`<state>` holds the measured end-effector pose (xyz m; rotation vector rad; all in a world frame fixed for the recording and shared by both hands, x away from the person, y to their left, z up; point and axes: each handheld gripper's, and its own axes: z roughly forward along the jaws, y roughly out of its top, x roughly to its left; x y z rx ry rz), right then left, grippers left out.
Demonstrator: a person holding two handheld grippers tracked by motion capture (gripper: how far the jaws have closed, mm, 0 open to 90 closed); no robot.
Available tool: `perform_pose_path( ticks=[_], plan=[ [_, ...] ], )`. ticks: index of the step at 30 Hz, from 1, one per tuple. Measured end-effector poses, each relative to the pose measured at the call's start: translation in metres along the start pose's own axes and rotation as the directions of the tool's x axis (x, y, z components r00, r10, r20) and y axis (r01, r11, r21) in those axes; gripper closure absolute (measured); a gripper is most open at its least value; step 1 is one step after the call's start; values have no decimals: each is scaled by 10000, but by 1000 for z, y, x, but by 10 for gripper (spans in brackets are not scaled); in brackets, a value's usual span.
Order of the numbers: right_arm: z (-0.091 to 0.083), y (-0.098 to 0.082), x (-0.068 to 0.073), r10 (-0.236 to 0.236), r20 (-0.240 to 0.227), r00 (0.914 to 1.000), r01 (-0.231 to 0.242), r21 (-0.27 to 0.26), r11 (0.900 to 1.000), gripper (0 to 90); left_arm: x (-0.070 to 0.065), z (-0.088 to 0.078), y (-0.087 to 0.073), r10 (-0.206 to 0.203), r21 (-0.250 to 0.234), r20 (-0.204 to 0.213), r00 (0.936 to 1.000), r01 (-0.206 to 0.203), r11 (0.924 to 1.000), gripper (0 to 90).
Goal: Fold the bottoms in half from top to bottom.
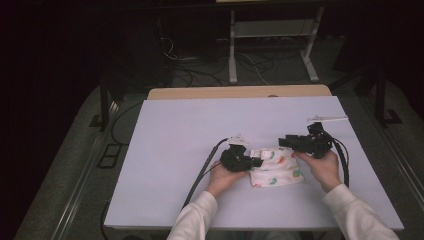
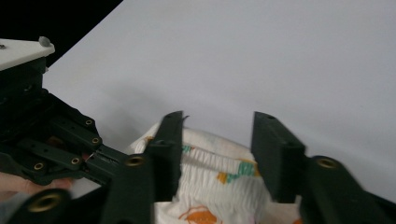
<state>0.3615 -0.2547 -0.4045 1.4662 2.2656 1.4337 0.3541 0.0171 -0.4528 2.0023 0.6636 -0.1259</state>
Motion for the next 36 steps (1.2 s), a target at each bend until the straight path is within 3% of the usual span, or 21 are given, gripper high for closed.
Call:
perform_pose_path(
  ticks=[4,7,15,20,24,26,30,32,36],
  plan=[
    [11,4,0,-194,-68,9998,197,461,9987,805,0,1,-1,-35,23,35,10000,35,10000,874],
    [21,4,-2,-108,-120,9999,118,909,9958,867,1,2,-2,-1,50,49,10000,1,10000,873],
    [43,10,-9,139,-55,9999,-124,2178,9759,887,1,3,-2,-30,52,79,10000,30,10000,871],
    [56,15,-9,236,-111,9997,-191,3086,9510,887,1,4,-3,0,22,125,9999,0,10000,871],
    [62,14,-9,213,-91,9997,-168,3499,9366,886,1,6,-3,55,76,191,9998,-57,10000,870],
    [66,13,-10,421,-94,9991,-357,3675,9293,886,0,6,-3,83,28,243,9997,-83,10000,860],
    [66,14,-13,704,-261,9972,-543,3960,9167,887,0,2,-3,103,-219,394,9992,-94,9997,656],
    [62,15,-14,919,-449,9948,-664,4002,9140,887,0,-2,-1,46,-427,191,9998,-38,9991,578],
    [54,15,-13,963,-583,9936,-638,4132,9084,888,3,-14,1,-176,-1380,102,9998,188,9903,526]
  ],
)
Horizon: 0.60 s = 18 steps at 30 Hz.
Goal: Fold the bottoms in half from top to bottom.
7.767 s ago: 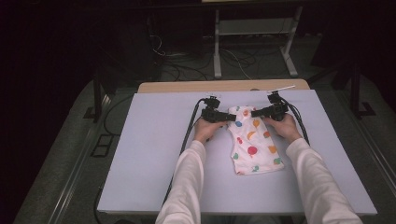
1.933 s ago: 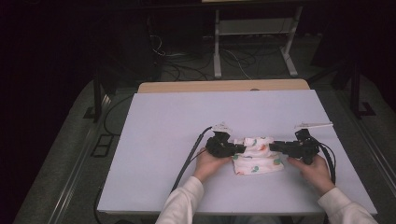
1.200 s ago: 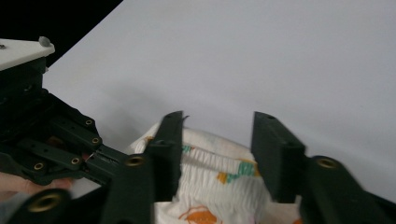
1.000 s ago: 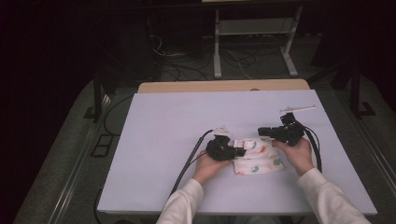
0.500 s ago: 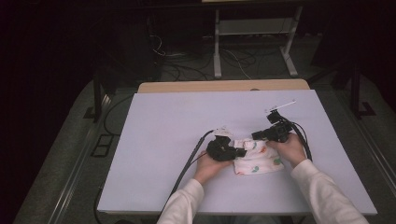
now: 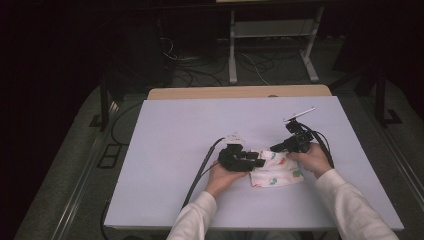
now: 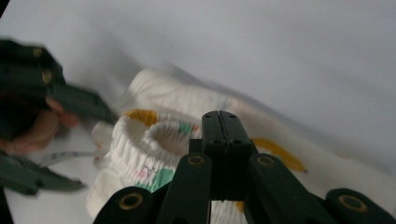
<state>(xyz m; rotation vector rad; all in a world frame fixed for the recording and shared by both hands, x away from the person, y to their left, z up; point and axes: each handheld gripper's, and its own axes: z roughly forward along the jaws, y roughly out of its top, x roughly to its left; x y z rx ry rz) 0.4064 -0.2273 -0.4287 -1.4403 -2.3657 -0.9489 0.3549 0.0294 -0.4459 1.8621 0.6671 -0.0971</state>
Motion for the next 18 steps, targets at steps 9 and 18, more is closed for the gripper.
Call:
perform_pose_path(
  ticks=[9,18],
  plan=[
    [-13,-13,13,-442,-220,9988,442,-24,9990,888,6,-9,4,-344,-589,-488,9982,315,9978,391],
    [-28,-32,35,-940,-316,9951,921,-566,9941,888,5,-8,4,-386,-667,-456,9982,355,9971,373]
  ],
)
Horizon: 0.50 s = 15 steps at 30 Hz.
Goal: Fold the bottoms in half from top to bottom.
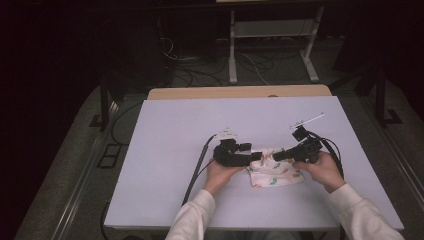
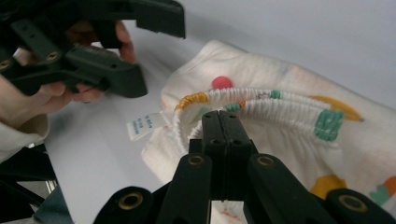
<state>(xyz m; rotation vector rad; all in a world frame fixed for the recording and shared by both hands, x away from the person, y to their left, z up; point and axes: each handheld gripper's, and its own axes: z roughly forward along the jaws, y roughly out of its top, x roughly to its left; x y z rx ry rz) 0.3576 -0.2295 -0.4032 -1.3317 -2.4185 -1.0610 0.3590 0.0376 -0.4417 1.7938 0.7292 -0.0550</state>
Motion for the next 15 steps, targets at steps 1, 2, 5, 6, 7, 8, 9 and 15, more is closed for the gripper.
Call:
perform_pose_path(
  ticks=[1,2,5,6,7,8,9,15],
  plan=[
    [-1,-1,2,-49,56,10000,49,18,10000,888,0,0,0,21,22,-23,10000,-21,10000,373],
    [-2,-4,4,-91,76,9999,91,23,10000,888,0,0,0,20,46,-23,10000,-20,10000,373],
    [-3,-13,10,-233,175,9996,232,70,9997,888,0,-1,0,17,87,-65,10000,-17,10000,372],
    [-3,-17,12,-297,238,9993,294,90,9995,888,1,-1,0,-19,71,-68,10000,20,10000,371],
    [-2,-21,14,-304,256,9992,301,118,9995,888,2,-2,0,-37,69,-75,10000,38,10000,371],
    [-2,-25,15,-321,236,9992,318,129,9994,888,2,-2,0,-38,53,-106,9999,39,10000,371],
    [-1,-29,17,-329,295,9990,324,177,9993,888,2,-2,0,-76,19,-106,9999,76,10000,371],
    [4,-51,24,-335,679,9971,325,156,9993,887,1,2,-1,-91,58,-53,9999,92,9999,352]
  ],
)
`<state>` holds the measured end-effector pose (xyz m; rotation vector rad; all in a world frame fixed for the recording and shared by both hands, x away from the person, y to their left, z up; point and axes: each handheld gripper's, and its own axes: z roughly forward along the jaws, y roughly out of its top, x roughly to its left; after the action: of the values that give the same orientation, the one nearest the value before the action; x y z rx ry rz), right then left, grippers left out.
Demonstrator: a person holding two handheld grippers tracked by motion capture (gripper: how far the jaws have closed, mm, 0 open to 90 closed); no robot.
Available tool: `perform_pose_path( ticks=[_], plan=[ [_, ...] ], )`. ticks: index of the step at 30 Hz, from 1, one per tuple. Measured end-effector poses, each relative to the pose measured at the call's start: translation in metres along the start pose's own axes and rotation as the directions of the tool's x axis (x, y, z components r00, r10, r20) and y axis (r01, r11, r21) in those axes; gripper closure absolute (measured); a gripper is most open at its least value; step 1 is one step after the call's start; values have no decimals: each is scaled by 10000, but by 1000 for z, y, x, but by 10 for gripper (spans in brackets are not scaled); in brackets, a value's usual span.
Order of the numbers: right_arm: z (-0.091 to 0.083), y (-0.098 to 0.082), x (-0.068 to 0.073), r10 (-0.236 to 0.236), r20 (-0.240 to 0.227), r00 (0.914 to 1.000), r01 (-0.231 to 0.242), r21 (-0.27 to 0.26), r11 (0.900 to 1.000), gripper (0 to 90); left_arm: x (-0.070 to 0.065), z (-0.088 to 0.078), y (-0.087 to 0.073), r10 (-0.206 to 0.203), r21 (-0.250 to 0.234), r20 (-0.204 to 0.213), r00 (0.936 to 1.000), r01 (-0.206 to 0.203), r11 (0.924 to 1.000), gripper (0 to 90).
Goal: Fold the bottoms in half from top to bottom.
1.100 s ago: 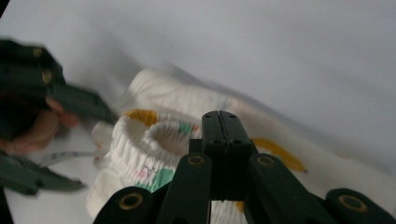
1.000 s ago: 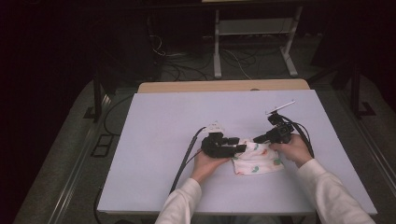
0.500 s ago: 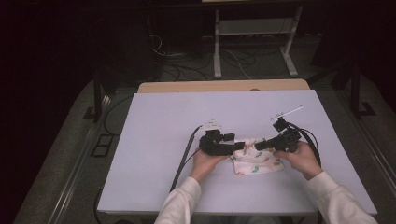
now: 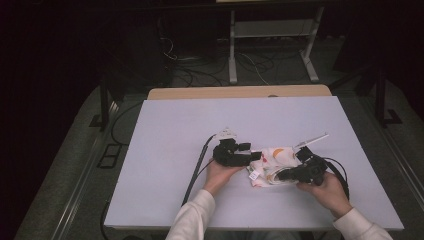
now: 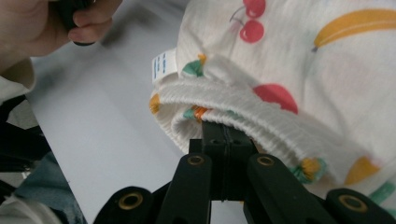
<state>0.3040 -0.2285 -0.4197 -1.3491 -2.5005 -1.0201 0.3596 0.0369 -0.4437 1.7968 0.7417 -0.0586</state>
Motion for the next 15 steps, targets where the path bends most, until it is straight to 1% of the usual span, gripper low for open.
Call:
perform_pose_path(
  ticks=[3,6,7,10,12,15],
  plan=[
    [2,-9,3,49,270,9996,-45,-140,9999,887,0,2,-1,-45,24,-23,10000,45,10000,334],
    [6,-13,4,161,396,9991,-157,-96,9998,887,-1,4,-1,-124,-122,19,9999,125,9998,326],
    [7,-14,4,110,445,9989,-105,-103,9999,887,-1,4,-1,-177,-168,26,9998,177,9997,320],
    [10,-14,5,139,551,9984,-138,-28,9999,887,0,6,1,-323,-76,-43,9995,323,9994,266],
    [12,-15,6,64,667,9977,-69,65,10000,887,0,6,2,-281,35,-61,9996,282,9996,244],
    [14,-17,7,23,680,9977,-30,107,9999,870,-1,7,3,-279,15,-62,9996,280,9996,226]
  ],
)
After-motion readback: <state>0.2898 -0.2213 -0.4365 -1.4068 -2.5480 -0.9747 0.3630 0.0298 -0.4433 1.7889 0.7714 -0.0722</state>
